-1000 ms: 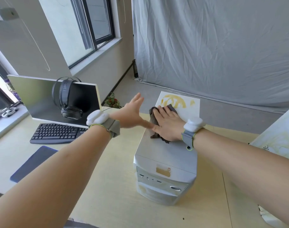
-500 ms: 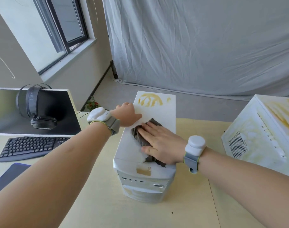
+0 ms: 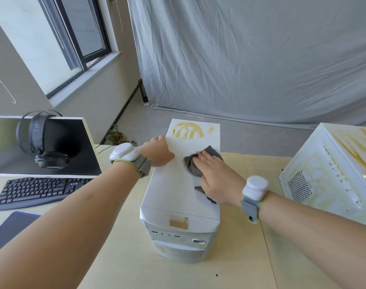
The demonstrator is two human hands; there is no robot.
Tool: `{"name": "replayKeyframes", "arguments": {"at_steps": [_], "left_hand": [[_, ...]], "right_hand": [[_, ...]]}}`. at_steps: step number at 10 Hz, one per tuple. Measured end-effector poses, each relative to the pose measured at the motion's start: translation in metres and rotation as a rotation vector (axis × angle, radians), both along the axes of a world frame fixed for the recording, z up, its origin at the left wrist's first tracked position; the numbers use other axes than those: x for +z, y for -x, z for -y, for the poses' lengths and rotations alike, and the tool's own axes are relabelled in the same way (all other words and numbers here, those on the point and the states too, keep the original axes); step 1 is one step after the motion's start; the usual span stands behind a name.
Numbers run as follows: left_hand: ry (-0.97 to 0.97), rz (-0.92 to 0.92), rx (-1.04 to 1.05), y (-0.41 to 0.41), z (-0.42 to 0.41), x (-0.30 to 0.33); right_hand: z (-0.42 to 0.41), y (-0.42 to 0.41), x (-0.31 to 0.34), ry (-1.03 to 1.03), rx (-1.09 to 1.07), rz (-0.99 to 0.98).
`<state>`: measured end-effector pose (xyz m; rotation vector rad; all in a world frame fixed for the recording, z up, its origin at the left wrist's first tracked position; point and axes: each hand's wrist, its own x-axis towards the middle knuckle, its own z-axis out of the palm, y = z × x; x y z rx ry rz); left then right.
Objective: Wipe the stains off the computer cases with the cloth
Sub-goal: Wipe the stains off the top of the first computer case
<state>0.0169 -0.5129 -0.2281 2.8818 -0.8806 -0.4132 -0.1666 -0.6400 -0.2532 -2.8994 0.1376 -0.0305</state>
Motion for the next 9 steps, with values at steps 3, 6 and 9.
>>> {"name": "replayKeyframes", "arguments": {"at_steps": [3, 6, 9], "left_hand": [[-0.088, -0.003, -0.121, -0.013, -0.004, -0.002], [-0.031, -0.191, -0.166, -0.025, -0.024, 0.003], [0.054, -0.303, -0.042, -0.019, -0.045, 0.012]], "right_hand": [[0.027, -0.048, 0.001, 0.082, -0.096, -0.113], [-0.042, -0.056, 0.003, 0.132, 0.031, -0.174], [-0.027, -0.03, 0.015, 0.128, 0.363, -0.257]]}}
